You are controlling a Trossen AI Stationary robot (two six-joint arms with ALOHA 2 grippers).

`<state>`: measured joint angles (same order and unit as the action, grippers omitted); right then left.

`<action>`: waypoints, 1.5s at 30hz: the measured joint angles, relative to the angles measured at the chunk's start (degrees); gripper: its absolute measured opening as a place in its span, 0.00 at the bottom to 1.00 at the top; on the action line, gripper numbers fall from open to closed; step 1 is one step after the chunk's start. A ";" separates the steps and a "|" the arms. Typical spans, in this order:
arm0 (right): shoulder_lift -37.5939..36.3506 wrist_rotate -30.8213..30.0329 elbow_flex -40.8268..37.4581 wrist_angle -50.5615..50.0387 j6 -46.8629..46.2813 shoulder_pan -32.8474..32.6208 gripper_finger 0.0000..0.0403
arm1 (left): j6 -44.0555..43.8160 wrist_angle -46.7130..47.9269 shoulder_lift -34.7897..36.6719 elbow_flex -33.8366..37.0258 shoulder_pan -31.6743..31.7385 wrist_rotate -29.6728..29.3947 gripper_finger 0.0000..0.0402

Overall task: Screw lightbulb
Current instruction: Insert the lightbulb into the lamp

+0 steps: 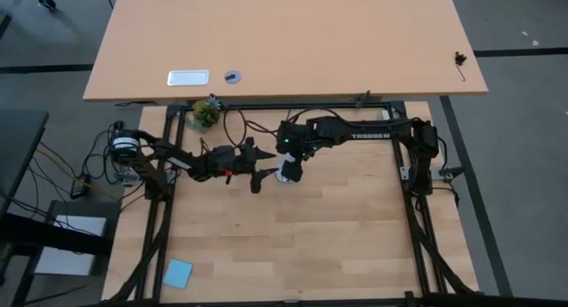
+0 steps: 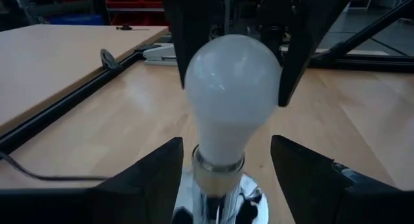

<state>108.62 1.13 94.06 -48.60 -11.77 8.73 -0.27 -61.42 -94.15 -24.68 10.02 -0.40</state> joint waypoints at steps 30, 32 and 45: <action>0.02 4.53 0.44 2.06 0.97 3.71 0.73 | 2.29 7.64 0.02 -0.01 0.86 -4.66 0.60; 0.02 4.55 0.44 3.10 1.09 3.98 0.74 | 2.33 7.77 0.02 -0.01 1.19 -4.48 0.60; 0.02 5.01 0.44 5.26 1.41 5.40 0.73 | 2.82 8.03 -3.30 -0.04 1.27 -2.47 0.56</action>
<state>108.64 6.13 94.50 -43.35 -10.36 14.13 2.54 -53.40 -97.45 -24.72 11.29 -2.88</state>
